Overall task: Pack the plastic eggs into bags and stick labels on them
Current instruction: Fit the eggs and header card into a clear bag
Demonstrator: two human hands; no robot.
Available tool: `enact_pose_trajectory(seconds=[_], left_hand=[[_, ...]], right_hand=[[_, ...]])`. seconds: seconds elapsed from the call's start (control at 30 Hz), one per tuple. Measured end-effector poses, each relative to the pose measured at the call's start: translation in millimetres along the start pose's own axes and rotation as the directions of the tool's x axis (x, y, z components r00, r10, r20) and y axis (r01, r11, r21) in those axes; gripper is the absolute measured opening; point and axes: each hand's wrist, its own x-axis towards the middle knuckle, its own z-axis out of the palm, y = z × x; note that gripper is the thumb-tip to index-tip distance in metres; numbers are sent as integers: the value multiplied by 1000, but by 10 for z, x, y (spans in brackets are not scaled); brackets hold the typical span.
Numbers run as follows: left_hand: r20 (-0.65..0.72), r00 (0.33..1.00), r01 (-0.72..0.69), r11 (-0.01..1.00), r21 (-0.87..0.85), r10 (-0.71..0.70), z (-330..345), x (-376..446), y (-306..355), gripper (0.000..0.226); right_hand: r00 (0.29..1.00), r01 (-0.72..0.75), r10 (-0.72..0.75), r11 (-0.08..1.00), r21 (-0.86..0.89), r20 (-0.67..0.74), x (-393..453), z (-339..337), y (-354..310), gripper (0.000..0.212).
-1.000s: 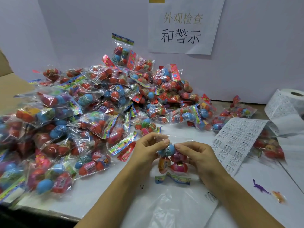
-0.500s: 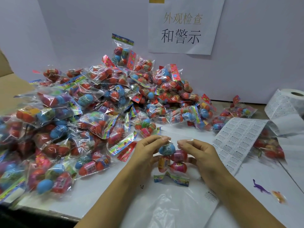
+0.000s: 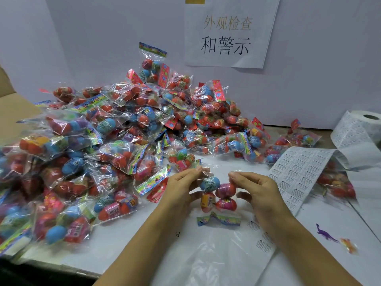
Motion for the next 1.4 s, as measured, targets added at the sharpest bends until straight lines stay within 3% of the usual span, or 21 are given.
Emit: enact_pose_trajectory(seconds=[0.2,0.37,0.53,0.7,0.87,1.03,1.23,1.4], left_hand=[[-6,1000,13,1000,-11,-13,18,4,-3,31],[-13,1000,2,1000,-19,-3,-25,31,-16,25],[114,993,0,999,46,-5,-18,8,-55,34],[210,977,-33,999,21,27,-32,-12,-101,21],[139,990,-3,999,35,-2,-41,8,-78,32],[107,994,-21,998,56,15,-79,48,-16,28],[70,997,-28,999,27,26,-116,66,-3,18],[6,999,-44,999,27,44,-114,71,-10,12]], right_hand=[[1000,-17,17,999,50,0,16,4,7,24],[995,-91,87,993,75,44,19,9,32,29],[991,-105,93,987,124,99,21,27,47,30],[972,-116,94,989,91,213,-46,94,50,36],[990,-39,44,998,-40,135,-37,59,14,41],[993,-72,70,997,16,90,18,-15,-35,42],[984,-98,96,995,6,149,5,-32,-96,27],[996,-68,69,998,-16,48,31,-58,-64,28]])
